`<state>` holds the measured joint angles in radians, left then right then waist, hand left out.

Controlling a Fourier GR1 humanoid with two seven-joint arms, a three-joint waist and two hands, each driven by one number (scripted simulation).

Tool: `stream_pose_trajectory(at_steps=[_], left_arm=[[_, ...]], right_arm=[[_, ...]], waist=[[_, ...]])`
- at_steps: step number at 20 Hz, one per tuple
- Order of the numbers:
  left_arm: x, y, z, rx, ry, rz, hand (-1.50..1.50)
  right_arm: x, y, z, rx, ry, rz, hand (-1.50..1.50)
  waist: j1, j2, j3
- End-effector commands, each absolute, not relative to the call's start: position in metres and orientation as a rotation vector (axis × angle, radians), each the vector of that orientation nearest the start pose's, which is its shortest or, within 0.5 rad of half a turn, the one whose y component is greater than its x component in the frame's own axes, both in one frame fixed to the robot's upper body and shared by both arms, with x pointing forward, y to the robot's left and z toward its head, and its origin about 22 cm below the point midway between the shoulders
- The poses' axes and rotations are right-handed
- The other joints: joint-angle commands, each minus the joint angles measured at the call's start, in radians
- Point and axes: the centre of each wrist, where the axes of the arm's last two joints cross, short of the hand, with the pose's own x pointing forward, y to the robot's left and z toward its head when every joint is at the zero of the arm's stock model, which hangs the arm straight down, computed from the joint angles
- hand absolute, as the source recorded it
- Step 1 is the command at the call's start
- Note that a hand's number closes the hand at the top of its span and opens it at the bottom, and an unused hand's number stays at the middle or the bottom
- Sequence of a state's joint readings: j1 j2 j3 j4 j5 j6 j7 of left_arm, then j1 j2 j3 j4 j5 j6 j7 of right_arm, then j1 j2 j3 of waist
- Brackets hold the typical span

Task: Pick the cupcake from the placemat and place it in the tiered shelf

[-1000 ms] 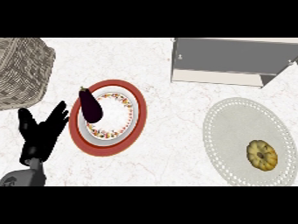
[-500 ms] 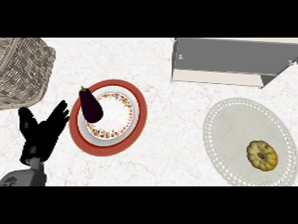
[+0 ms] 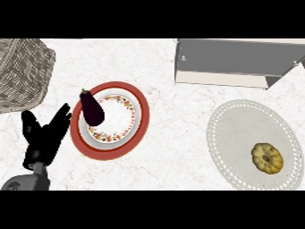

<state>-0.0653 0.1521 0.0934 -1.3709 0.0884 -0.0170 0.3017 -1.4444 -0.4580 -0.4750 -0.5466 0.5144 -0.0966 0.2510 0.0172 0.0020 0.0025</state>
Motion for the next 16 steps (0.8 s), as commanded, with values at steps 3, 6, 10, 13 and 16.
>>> stream_pose_trajectory(at_steps=[3,6,10,13,16], left_arm=[[0.271,0.291,-0.014,0.093,-1.124,0.023,0.00],[0.251,0.288,-0.033,0.098,-1.127,0.034,0.00],[0.247,0.297,-0.033,0.090,-1.115,0.036,0.00],[0.247,0.279,-0.029,0.077,-1.107,0.024,0.00],[0.240,0.305,-0.036,0.070,-1.106,0.029,0.00]], right_arm=[[0.454,-0.283,0.360,-0.569,-1.757,-0.182,-1.50],[0.443,-0.324,0.355,-0.671,-1.762,-0.273,-1.50],[0.428,-0.354,0.375,-0.760,-1.722,-0.393,-1.50],[0.414,-0.388,0.374,-0.771,-1.708,-0.516,-1.50],[0.398,-0.416,0.376,-0.727,-1.692,-0.561,-1.50]], waist=[[0.002,0.007,-0.003],[-0.005,0.003,-0.003],[-0.002,0.002,-0.003],[-0.003,0.001,-0.002],[-0.011,-0.001,-0.003]])
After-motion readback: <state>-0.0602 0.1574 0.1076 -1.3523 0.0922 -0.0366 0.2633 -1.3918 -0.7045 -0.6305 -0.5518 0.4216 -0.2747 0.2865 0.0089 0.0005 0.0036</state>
